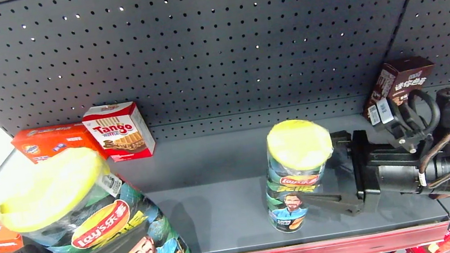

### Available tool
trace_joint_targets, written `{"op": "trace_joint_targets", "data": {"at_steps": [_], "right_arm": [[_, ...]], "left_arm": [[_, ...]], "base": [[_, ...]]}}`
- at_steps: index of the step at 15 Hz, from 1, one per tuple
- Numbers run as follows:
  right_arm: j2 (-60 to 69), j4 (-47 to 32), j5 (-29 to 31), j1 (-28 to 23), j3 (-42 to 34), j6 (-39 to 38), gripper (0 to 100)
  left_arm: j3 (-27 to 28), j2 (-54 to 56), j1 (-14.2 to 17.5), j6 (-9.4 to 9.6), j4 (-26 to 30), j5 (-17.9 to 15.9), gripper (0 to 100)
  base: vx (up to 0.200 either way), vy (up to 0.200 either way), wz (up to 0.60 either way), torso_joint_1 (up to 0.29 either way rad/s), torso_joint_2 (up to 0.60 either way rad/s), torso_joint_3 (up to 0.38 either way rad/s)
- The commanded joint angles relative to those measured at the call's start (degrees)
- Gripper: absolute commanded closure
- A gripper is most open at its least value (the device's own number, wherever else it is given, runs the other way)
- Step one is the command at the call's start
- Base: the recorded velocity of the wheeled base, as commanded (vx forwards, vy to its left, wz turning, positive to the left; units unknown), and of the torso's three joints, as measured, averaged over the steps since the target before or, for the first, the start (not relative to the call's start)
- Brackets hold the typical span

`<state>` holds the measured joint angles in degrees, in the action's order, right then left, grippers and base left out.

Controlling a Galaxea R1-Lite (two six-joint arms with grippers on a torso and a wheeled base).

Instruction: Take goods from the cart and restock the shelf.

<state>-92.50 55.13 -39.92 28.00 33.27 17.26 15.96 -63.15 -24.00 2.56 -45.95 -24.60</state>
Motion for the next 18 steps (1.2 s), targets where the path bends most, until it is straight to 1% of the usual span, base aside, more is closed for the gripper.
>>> {"op": "trace_joint_targets", "data": {"at_steps": [1, 2, 4, 8, 11, 12, 13, 14, 15, 16, 17, 18], "right_arm": [[4.8, -0.6, 0.0, -1.8, -1.0, 0.0, 0], [6.7, -0.7, 0.1, -2.5, -1.7, -0.1, 0], [11.6, -1.2, 2.5, -3.2, -3.6, -2.7, 0], [21.5, -4.1, 10.0, -3.3, -5.9, -4.0, 0], [32.8, -13.3, 19.5, -3.3, -5.9, -4.2, 0], [34.7, -15.0, 20.9, -3.3, -6.0, -4.2, 0], [40.5, -20.6, 27.0, -3.3, -6.2, -5.0, 0], [44.3, -24.3, 31.9, -3.2, -6.4, -5.0, 0], [46.5, -26.4, 34.5, -3.2, -6.5, -5.0, 0], [51.8, -32.4, 40.2, -3.3, -7.6, -5.1, 0], [55.4, -36.9, 43.4, -3.2, -8.7, -6.1, 0], [58.0, -39.3, 45.0, -3.2, -10.5, -6.3, 0]], "left_arm": [[0.0, 0.8, 0.1, -0.01, 0.0, 0.0, 100], [-0.1, 1.2, 0.2, -0.01, 0.0, 0.0, 100], [-0.2, 1.4, 0.1, -0.01, 0.1, 0.0, 100], [0.1, 1.4, 0.1, -0.01, 0.0, 0.0, 100], [0.4, 1.4, 0.1, -0.01, 0.0, 0.0, 100], [0.5, 1.4, 0.1, -0.01, 0.0, 0.0, 100], [0.6, 1.4, 0.1, -0.01, 0.0, 0.0, 100], [0.4, 1.7, 0.0, -0.01, 0.0, 0.0, 100], [0.3, 1.9, 0.0, -0.01, 0.0, 0.0, 100], [0.3, 2.0, 0.0, -0.01, 0.0, 0.0, 100], [0.5, 2.0, -0.1, -0.01, 0.0, 0.0, 100], [0.6, 2.0, 0.0, -0.01, 0.0, 0.0, 100]], "base": [[0.000, 0.000, 0.00, 0.000, 0.00, 0.000], [0.000, 0.000, 0.00, 0.000, 0.00, 0.000], [0.000, 0.000, 0.00, 0.000, 0.00, 0.000], [0.000, 0.000, 0.00, 0.000, 0.00, 0.000], [0.000, 0.000, 0.00, 0.000, 0.00, 0.000], [0.000, 0.000, 0.00, 0.000, 0.00, 0.000], [0.000, 0.000, 0.00, 0.000, 0.00, 0.000], [0.000, 0.000, 0.00, 0.000, 0.00, 0.000], [0.000, 0.000, 0.00, 0.000, 0.00, 0.000], [0.000, 0.000, 0.00, 0.000, 0.00, 0.000], [0.000, 0.000, 0.00, 0.000, 0.00, 0.000], [0.000, 0.000, 0.00, 0.000, 0.00, 0.000]]}}
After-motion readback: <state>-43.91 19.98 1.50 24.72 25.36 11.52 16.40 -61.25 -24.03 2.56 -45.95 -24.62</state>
